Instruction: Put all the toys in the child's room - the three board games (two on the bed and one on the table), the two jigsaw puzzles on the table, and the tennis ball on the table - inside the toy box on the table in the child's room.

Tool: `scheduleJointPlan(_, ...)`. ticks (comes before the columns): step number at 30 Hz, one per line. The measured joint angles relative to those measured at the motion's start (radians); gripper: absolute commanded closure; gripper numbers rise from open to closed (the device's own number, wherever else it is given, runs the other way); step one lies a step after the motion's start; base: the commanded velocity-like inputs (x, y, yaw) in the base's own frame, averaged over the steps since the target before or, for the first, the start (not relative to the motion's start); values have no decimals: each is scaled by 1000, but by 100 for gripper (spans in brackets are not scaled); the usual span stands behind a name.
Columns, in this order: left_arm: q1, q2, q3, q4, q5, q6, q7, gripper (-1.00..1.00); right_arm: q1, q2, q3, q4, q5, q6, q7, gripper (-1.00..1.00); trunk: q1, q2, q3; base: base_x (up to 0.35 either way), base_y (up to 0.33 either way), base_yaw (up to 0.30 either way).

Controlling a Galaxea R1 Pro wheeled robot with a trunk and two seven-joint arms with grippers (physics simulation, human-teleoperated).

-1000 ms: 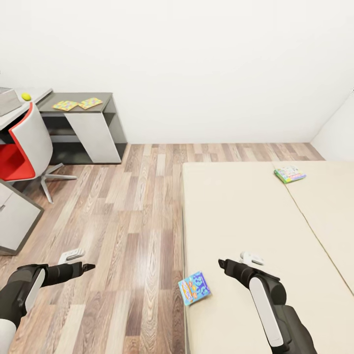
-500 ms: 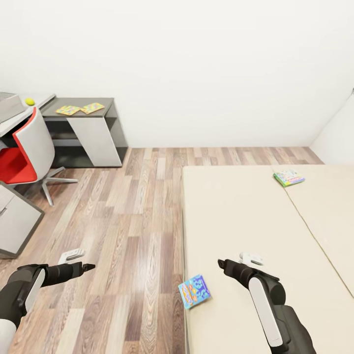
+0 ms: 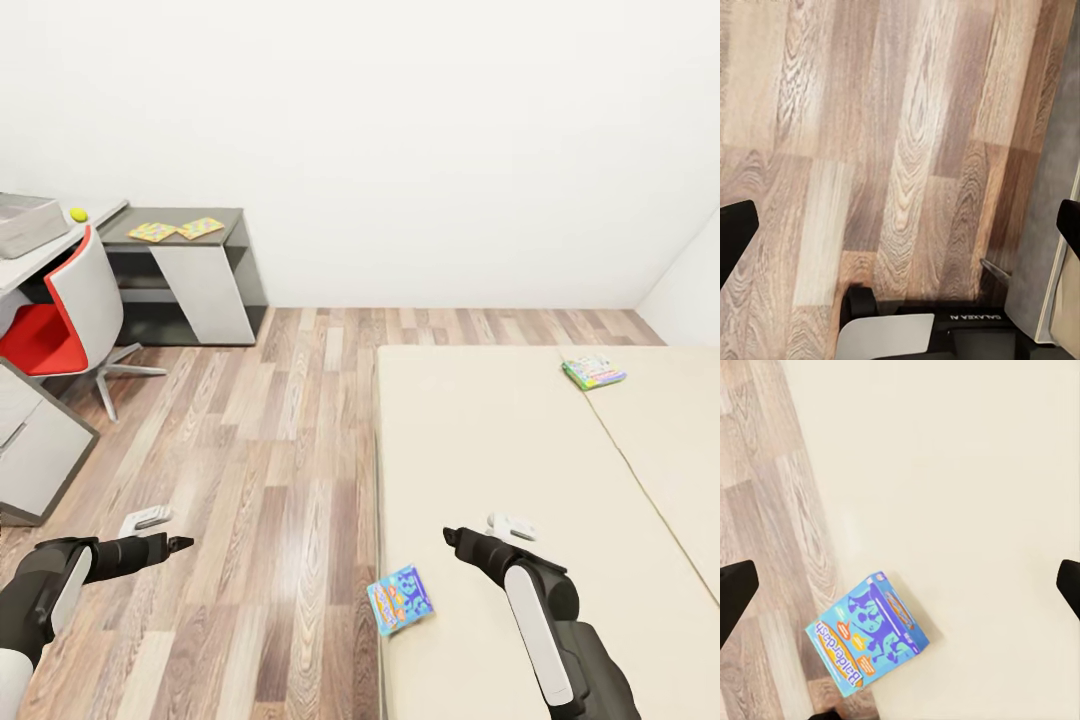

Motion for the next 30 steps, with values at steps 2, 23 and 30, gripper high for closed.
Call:
scheduleJointPlan(2, 0, 0, 0, 0, 0, 0, 0, -100, 0, 0, 0, 3, 0, -1, 0, -100, 0, 0, 3, 0, 0, 78)
scheduleJointPlan(23, 0, -6, 0, 0, -1, 0, 0, -100, 0, 0, 0, 8, -1, -3, 0, -100, 0, 0, 38, 0, 0, 27)
scheduleJointPlan(30, 0, -6, 0, 0, -1, 0, 0, -100, 0, 0, 0, 8, -1, -3, 0, -100, 0, 0, 50, 0, 0, 0)
